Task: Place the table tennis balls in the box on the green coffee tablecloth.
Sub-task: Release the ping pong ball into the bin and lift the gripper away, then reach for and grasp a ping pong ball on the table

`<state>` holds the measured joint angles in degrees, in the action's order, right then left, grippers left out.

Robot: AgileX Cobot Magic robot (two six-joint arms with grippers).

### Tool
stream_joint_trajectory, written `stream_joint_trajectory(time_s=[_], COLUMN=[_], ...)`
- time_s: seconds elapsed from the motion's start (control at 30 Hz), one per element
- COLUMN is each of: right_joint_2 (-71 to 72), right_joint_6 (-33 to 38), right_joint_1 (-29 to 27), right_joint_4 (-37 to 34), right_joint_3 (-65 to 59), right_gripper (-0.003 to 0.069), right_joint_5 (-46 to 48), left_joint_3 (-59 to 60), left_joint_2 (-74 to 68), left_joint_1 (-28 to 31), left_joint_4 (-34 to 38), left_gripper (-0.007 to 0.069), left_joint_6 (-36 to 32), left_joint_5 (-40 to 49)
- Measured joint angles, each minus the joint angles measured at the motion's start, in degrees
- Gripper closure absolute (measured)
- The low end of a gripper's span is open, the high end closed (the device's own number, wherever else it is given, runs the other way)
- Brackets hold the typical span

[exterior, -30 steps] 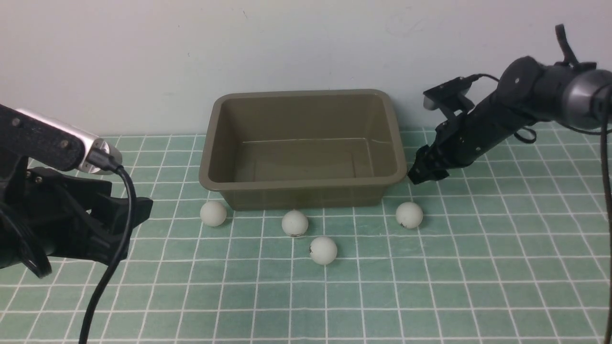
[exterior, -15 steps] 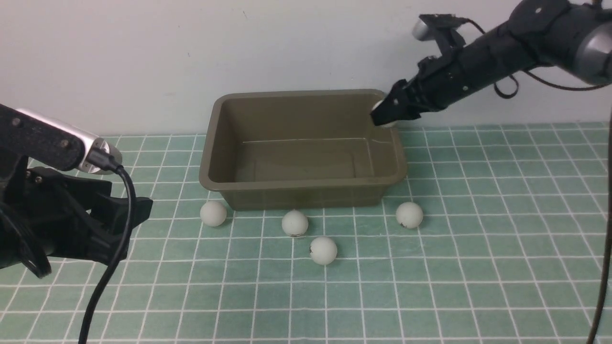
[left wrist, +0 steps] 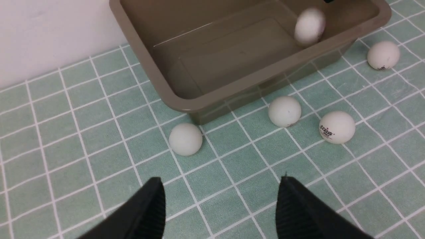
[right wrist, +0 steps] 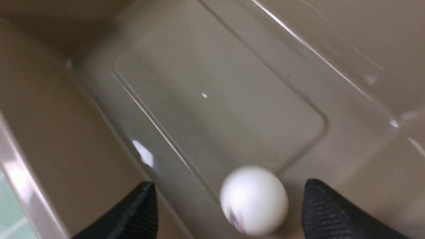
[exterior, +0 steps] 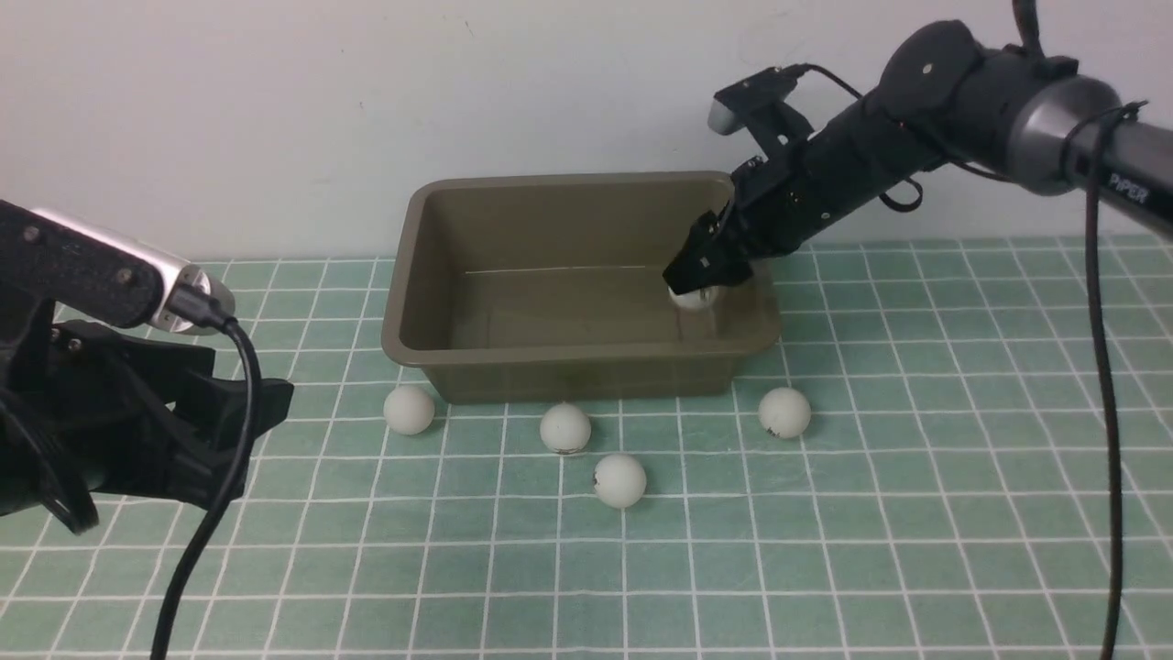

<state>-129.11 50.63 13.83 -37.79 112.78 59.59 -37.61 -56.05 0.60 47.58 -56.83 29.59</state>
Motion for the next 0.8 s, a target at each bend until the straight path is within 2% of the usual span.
stream_joint_trajectory(time_s=[0.23,0.5,0.8], right_joint_2=[2.3,5.3,5.3], right_joint_6=[-0.7,-5.9,-8.5], right_joint_1=[-3.9,-10.7,-11.3], right_joint_4=[3.5,6.8,9.7], right_joint_3=[1.6,2.3,-0.2], right_gripper=[0.0129,0.0153,0.0155], right_joint_5=[2.5,10.5,11.2], left_joint_3=[0.0,0.0,0.0], left_joint_2=[0.0,0.0,0.0], left_joint_1=[0.0,0.0,0.0], left_joint_4=[0.0,0.0,0.0], left_gripper=[0.0218,0.0218,0.0218], left_joint_6=[0.0,0.0,0.0], left_joint_5=[0.0,-0.1,-0.1])
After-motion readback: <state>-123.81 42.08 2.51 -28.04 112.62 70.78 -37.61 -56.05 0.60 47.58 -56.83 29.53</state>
